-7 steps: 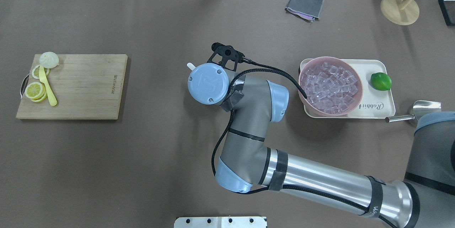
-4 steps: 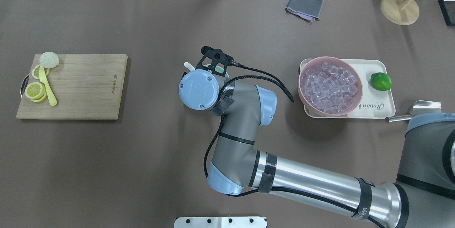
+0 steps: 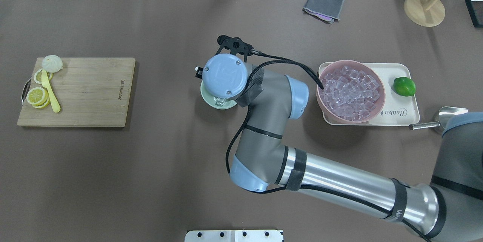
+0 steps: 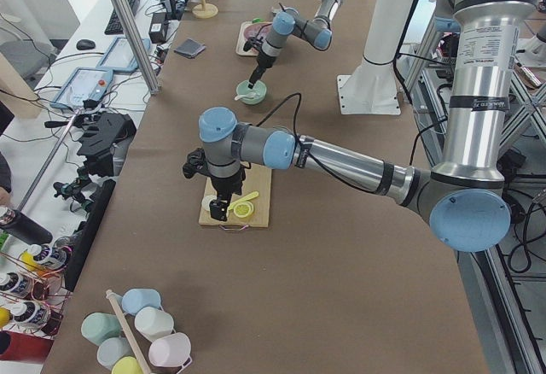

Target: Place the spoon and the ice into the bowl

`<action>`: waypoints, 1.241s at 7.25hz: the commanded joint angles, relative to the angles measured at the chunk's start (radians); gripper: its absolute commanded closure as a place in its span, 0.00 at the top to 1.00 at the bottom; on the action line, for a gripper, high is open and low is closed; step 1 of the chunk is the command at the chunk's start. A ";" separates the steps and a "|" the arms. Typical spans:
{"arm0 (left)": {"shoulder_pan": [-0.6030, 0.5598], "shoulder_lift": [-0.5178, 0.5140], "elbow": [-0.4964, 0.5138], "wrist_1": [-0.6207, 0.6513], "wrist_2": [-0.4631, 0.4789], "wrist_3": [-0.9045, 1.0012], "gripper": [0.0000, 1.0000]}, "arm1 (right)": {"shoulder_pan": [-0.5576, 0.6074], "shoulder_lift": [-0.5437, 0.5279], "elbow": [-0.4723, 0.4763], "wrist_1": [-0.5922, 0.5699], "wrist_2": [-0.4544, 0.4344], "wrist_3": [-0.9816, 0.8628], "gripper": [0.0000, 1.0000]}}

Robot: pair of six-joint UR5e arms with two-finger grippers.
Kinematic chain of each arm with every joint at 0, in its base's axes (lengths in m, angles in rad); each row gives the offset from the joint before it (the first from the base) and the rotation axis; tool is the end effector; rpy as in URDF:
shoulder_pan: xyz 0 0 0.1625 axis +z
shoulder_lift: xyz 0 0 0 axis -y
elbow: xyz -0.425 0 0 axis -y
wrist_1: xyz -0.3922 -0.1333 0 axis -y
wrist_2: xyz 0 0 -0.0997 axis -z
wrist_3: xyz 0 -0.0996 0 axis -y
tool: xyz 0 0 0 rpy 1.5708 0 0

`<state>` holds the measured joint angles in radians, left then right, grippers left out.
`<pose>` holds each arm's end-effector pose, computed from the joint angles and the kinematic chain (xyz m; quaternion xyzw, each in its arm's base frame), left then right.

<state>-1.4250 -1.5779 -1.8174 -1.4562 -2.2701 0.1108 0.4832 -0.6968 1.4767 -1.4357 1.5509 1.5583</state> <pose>0.0030 -0.4968 0.5507 0.0593 0.3428 0.1435 0.9265 -0.5964 -0.4657 0.1412 0.1170 -0.4260 0.2135 0.8714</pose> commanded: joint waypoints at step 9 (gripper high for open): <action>-0.147 0.116 -0.071 0.151 -0.009 0.038 0.98 | 0.829 -1.049 0.611 -0.100 0.637 -1.347 1.00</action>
<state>-1.5713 -1.4624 -1.8906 -1.3056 -2.2801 0.1486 1.1936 -1.6099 2.0565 -1.5358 2.1213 0.4082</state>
